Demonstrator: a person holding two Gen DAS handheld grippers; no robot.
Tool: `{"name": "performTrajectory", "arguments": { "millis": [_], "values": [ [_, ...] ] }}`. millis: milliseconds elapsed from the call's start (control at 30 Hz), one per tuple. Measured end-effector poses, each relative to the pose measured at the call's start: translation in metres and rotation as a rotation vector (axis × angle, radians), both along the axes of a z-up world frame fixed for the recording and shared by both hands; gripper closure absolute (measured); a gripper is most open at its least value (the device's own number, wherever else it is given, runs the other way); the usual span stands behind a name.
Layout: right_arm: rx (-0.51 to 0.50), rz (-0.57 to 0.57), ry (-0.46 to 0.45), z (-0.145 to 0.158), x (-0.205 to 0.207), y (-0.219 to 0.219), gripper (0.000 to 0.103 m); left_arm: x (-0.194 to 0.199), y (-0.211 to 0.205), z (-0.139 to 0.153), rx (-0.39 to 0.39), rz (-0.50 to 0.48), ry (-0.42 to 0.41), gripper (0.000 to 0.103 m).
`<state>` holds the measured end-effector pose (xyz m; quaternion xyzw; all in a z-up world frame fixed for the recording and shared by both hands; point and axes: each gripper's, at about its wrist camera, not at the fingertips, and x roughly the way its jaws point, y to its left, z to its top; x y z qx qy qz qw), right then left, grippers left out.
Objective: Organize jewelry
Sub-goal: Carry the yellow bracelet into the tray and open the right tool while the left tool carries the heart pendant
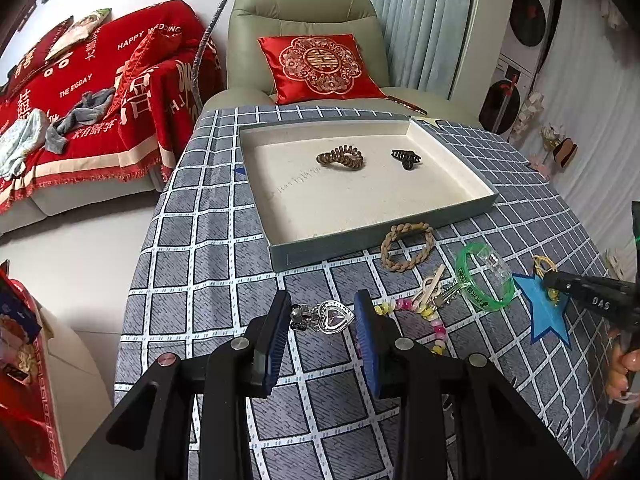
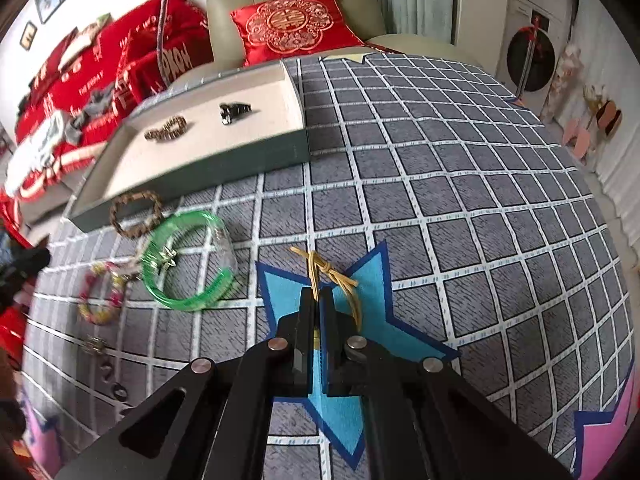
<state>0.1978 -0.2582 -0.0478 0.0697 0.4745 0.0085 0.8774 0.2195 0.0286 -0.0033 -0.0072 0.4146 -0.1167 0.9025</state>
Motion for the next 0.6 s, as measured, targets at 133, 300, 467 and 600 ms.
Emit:
{"name": "performTrajectory", "arguments": {
  "millis": [133, 300, 467, 600],
  "values": [
    [0.065, -0.006, -0.021, 0.014, 0.0, -0.006, 0.101, 0.0, 0.0, 0.005, -0.002, -0.001, -0.013, 0.056],
    [0.137, 0.003, -0.047, 0.032, 0.003, -0.008, 0.101, 0.005, 0.0, 0.016, -0.01, -0.009, -0.032, 0.056],
    [0.166, 0.038, -0.082, 0.056, 0.02, -0.001, 0.101, 0.022, -0.003, 0.033, -0.025, -0.01, -0.055, 0.056],
    [0.188, 0.074, -0.108, 0.075, 0.043, 0.01, 0.101, 0.043, -0.006, 0.041, -0.037, -0.01, -0.058, 0.056]
  ]
}}
